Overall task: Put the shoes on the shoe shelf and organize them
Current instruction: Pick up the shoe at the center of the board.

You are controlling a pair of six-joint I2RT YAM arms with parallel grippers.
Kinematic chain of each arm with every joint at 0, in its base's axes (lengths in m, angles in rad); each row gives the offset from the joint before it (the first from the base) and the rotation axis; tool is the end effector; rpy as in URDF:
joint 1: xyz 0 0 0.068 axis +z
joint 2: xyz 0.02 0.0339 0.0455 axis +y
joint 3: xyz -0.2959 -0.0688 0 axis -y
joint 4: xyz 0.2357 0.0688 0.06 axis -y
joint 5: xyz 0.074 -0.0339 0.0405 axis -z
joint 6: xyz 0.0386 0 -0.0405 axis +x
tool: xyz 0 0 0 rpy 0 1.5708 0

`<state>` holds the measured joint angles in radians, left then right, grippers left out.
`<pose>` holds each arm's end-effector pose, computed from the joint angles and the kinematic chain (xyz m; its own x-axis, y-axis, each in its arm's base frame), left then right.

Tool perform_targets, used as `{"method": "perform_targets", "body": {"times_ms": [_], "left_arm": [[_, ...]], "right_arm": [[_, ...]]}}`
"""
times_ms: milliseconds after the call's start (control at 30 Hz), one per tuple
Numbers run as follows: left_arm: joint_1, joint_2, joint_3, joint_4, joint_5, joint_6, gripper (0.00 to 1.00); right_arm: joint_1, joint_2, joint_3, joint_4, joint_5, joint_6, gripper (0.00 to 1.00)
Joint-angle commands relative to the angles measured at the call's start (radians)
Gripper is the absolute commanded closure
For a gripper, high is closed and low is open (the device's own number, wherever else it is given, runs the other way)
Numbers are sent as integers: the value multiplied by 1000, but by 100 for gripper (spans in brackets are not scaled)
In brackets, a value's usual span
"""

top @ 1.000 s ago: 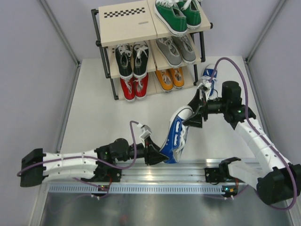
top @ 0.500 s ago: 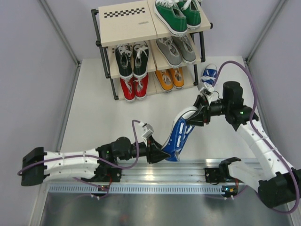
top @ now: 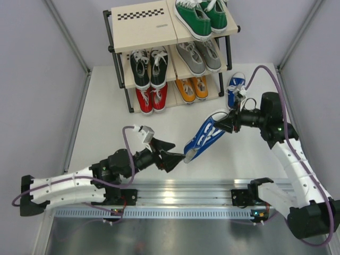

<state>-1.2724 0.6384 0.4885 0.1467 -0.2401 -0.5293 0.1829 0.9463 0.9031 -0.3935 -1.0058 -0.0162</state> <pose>0.0487 -0.1272 0.3136 -0.4343 -0.2563 -0.8635 0.7405 0.4442 -0.5043 0.1621 0.0631 0.3633 -0.4021 -0.0832 -0.9118 -0.8566 0.3860 0.3425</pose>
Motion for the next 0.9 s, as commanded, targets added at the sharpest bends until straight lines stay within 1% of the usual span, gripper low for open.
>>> {"method": "perform_targets", "body": {"times_ms": [0, 133, 233, 267, 433, 600, 700, 833, 867], "left_arm": [[2, 16, 90, -99, -68, 75, 19], [1, 111, 156, -101, -119, 109, 17], [1, 194, 177, -101, -157, 137, 18], [-2, 223, 186, -101, -168, 168, 19], [-8, 274, 197, -99, -142, 297, 22], [-8, 311, 197, -85, -139, 348, 26], [-8, 363, 202, -47, -149, 365, 32], [-7, 455, 225, -10, -159, 400, 44], [-8, 471, 232, -9, -169, 405, 54]], "right_arm": [[-14, 11, 17, 33, 71, 74, 100], [-20, 23, 30, 18, 81, 88, 100], [-33, 39, 42, 7, 70, 101, 100], [-39, 45, 46, -5, 64, 101, 100], [-63, 62, 53, -10, 36, 130, 100], [-71, 65, 43, 15, 19, 150, 100], [-71, 63, 42, 13, 10, 150, 100], [-71, 55, 39, 15, -2, 150, 100], [-69, 52, 37, 15, -5, 150, 100]]}}
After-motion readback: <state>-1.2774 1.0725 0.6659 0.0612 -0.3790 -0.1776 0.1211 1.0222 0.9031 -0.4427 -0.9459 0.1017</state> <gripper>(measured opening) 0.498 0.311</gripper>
